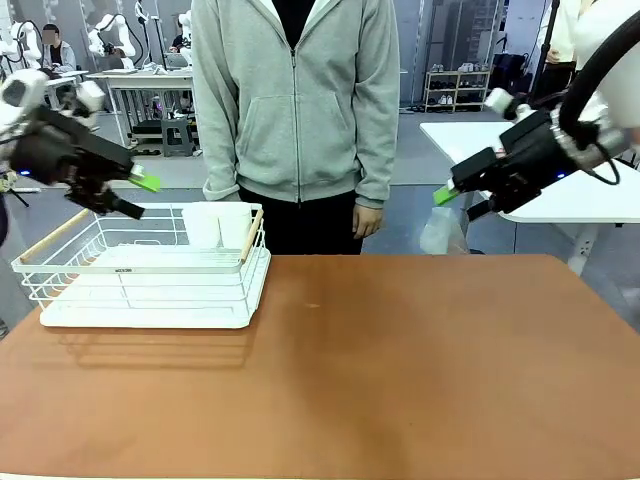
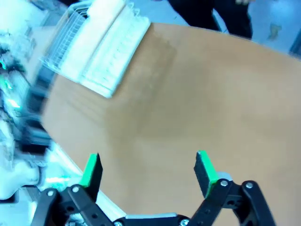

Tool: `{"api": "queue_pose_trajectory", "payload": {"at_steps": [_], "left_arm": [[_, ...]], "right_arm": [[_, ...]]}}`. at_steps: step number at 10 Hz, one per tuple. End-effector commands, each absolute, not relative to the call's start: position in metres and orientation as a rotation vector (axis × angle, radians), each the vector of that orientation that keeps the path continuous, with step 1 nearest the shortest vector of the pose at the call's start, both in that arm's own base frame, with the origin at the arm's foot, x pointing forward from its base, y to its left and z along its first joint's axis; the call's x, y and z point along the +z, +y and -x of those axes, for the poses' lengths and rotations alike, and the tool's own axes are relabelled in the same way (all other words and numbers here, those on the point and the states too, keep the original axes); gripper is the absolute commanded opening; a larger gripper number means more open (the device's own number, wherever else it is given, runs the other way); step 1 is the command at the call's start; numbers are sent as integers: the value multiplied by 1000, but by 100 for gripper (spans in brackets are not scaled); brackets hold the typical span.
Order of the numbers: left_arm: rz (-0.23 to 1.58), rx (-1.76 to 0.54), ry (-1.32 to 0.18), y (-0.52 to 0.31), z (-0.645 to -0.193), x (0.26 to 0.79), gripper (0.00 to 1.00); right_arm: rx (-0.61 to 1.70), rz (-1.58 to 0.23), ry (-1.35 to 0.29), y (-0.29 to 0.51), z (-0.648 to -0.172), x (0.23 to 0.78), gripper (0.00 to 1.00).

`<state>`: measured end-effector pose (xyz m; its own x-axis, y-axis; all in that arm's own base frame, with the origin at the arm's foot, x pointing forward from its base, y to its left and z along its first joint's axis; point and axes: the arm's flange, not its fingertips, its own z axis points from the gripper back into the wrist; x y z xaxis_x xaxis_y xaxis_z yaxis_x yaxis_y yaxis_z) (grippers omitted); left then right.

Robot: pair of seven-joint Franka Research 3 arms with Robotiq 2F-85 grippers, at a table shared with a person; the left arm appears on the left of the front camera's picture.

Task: Clean the table.
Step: Pick up the Lint Roller when the human hands it over.

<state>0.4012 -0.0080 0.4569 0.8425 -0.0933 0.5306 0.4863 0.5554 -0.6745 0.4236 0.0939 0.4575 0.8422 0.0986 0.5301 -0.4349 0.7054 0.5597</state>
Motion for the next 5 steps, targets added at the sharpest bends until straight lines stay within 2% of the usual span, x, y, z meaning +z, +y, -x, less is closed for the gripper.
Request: {"api": "queue_pose_trajectory", "payload": {"at_steps": [1, 4, 5], "left_arm": [[1068, -248, -418, 35, -400, 438, 100], [1176, -114, -377, 119, -380, 444, 100], [1231, -102, -333, 146, -372, 443, 100]], "right_arm": [[163, -925, -448, 50, -424, 445, 100], [-25, -1101, -349, -29, -409, 439, 100], [-94, -1084, -353, -55, -405, 431, 100]]}}
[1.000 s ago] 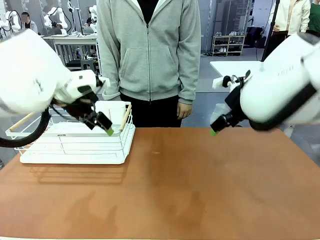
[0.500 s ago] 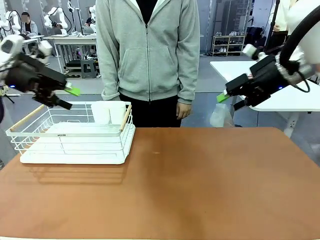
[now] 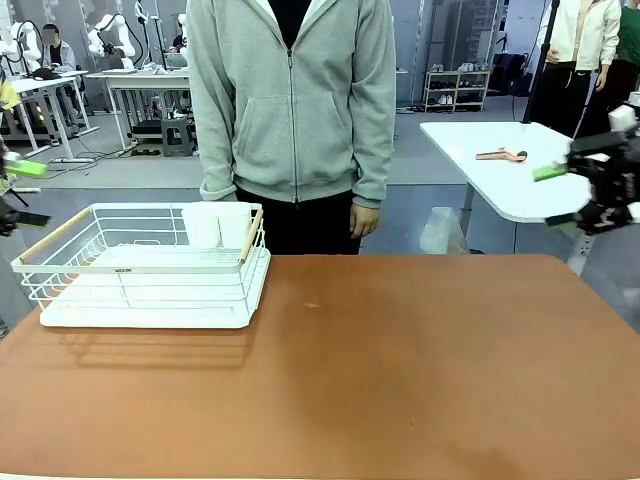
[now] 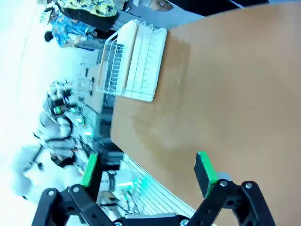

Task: Clean the table.
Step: Pick up the Lint Roller when the human hands it over.

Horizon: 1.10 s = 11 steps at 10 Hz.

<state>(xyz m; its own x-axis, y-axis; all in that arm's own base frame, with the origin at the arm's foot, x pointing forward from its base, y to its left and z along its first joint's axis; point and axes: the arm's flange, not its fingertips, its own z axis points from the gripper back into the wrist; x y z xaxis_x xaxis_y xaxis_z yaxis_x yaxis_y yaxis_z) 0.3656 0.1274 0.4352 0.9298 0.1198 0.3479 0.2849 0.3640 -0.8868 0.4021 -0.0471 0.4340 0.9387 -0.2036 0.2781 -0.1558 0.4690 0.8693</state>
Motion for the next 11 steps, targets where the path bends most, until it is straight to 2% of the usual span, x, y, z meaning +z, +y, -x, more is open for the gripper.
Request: {"api": "queue_pose_trajectory", "payload": {"at_steps": [1, 4, 7, 11], "left_arm": [[1206, -50, -306, 167, -368, 440, 100], [1243, 105, -328, 215, -358, 432, 100], [1197, 238, -268, 236, -354, 425, 100], [1184, 297, -191, 249, -347, 427, 100]], "right_arm": [[-106, -1116, -354, -72, -400, 429, 100], [-162, -1098, -381, -110, -385, 420, 100], [-194, -1152, -412, -150, -366, 401, 100], [-183, -1190, -408, -181, -346, 380, 100]]}}
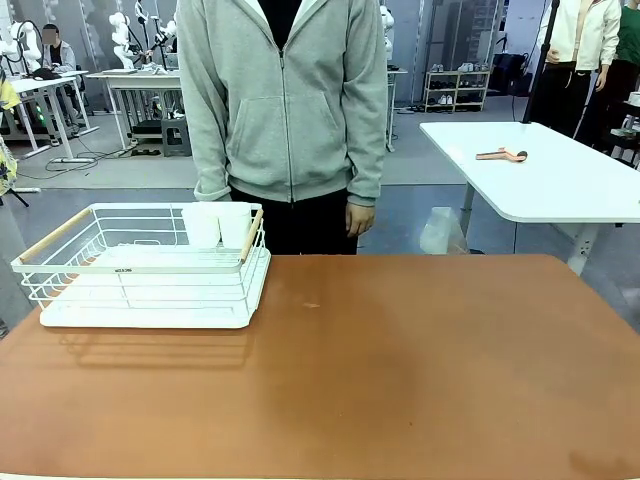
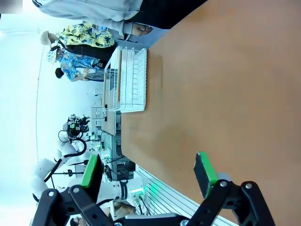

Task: Clean the table.
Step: Pick up the Lint Roller when the human hands it over.

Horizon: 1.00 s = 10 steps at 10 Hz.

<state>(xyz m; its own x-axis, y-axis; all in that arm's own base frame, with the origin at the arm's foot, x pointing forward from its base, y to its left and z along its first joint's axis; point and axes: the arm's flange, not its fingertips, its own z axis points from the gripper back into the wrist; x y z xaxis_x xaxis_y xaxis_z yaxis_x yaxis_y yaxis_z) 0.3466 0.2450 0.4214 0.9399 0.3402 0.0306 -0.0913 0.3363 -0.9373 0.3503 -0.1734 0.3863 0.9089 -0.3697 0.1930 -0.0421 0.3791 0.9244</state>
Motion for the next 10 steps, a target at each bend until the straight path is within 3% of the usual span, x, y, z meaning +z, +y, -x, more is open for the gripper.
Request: {"api": "queue_pose_trajectory", "payload": {"at_steps": [1, 5, 10], "left_arm": [[1181, 302, -192, 251, -343, 430, 100], [1177, 304, -136, 256, -336, 429, 100], [1168, 290, -176, 251, -338, 423, 100]], "right_arm": [[-183, -1210, -416, -188, -340, 373, 100], [-159, -1248, -430, -200, -331, 361, 100], [-198, -1242, -425, -197, -331, 361, 100]]}}
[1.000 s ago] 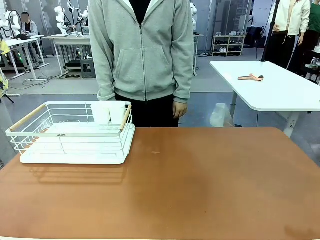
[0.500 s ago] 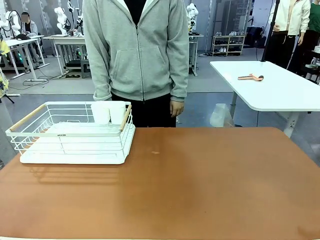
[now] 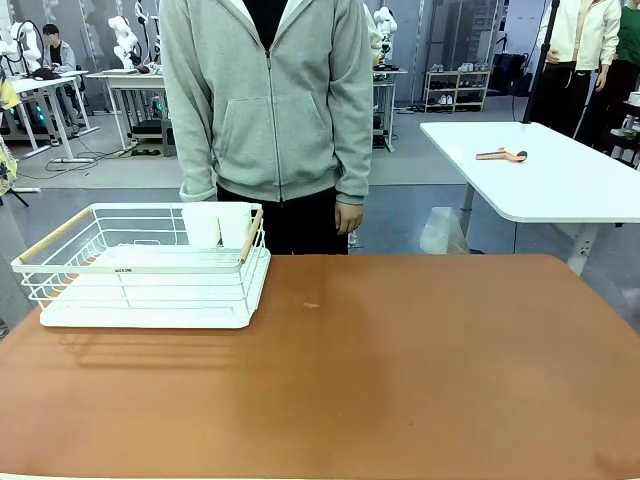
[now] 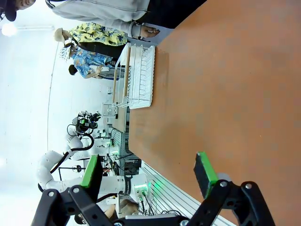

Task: Clean the table.
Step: Pick up the Lint Roller when the human hands it over.

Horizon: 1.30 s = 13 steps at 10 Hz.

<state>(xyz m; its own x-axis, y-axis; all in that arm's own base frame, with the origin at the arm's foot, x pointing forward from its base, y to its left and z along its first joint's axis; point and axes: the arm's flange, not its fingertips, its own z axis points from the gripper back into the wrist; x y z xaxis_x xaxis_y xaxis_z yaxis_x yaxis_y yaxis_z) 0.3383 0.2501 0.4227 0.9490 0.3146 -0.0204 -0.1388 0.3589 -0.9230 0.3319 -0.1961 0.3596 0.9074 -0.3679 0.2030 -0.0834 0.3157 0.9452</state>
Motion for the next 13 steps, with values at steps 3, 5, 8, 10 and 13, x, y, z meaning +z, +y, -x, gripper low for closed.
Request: {"api": "queue_pose_trajectory", "payload": {"at_steps": [3, 5, 8, 10, 13], "left_arm": [[1168, 290, -176, 251, -338, 423, 100], [1168, 290, -176, 251, -338, 423, 100], [1168, 290, -176, 251, -338, 423, 100], [1168, 290, -176, 251, -338, 423, 100], [1168, 290, -176, 251, -338, 423, 100]], "right_arm": [[-198, -1242, -425, -197, -331, 361, 100], [-198, -1242, -425, -197, -331, 361, 100], [-198, -1242, -425, -197, -331, 361, 100], [-198, -1242, -425, -197, -331, 361, 100], [-198, -1242, -425, -197, -331, 361, 100]]}}
